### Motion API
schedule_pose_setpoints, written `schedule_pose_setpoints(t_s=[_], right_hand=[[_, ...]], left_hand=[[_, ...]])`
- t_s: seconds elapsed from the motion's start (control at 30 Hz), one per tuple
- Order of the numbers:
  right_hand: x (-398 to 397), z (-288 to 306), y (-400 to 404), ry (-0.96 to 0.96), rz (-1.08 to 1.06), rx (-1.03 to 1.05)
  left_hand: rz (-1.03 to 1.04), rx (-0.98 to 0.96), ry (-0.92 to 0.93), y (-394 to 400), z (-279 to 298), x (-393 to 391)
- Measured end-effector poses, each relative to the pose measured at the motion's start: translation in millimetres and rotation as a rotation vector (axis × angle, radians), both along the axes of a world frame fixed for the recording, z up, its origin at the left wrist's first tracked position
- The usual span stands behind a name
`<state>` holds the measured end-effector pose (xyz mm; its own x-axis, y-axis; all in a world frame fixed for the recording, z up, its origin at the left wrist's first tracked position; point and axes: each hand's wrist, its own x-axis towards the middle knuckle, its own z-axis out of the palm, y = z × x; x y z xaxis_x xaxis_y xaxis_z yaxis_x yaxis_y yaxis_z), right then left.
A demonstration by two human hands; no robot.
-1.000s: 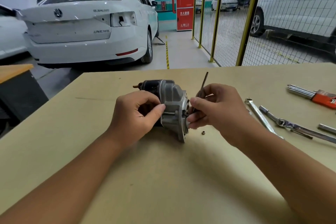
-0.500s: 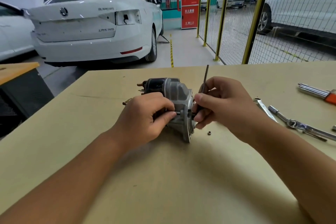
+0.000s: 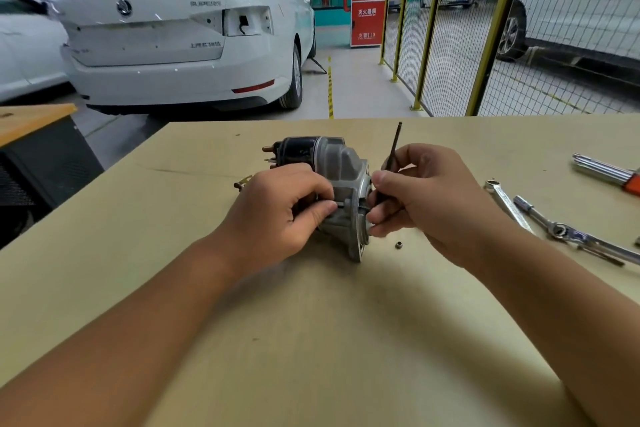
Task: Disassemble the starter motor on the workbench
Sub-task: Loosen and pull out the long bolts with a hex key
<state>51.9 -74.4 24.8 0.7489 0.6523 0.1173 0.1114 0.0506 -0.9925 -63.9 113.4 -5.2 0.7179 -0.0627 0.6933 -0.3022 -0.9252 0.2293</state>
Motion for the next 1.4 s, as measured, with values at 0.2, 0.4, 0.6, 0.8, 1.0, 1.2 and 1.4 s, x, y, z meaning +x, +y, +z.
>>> schedule_pose_setpoints(t_s=[0.2, 0.4, 0.6, 0.8, 1.0, 1.2, 1.4], right_hand=[[-2, -4, -1, -0.208, 0.001, 0.004], [-5, -6, -1, -0.276, -0.009, -0.012], [-8, -7, 7, 0.049, -0.005, 0.096], [-5, -6, 4, -0.119, -0.008, 0.035], [1, -6, -1, -0.218, 0.039, 0.002], [2, -8, -3, -0.534, 0.066, -0.052], [0, -7, -5, -0.527, 0.095, -0.034]], left_hand=[[0.008, -0.006, -0.007, -1, 0, -1], [0.006, -0.01, -0.011, -1, -1, -1], [0.002, -0.014, -0.014, -2, -1, -1], [0.019, -0.025, -0.012, -4, 0, 0], [0.018, -0.036, -0.019, -5, -1, 1], [0.014, -0.033, -0.024, -4, -3, 1], [0.011, -0.033, -0.041, -3, -4, 2]])
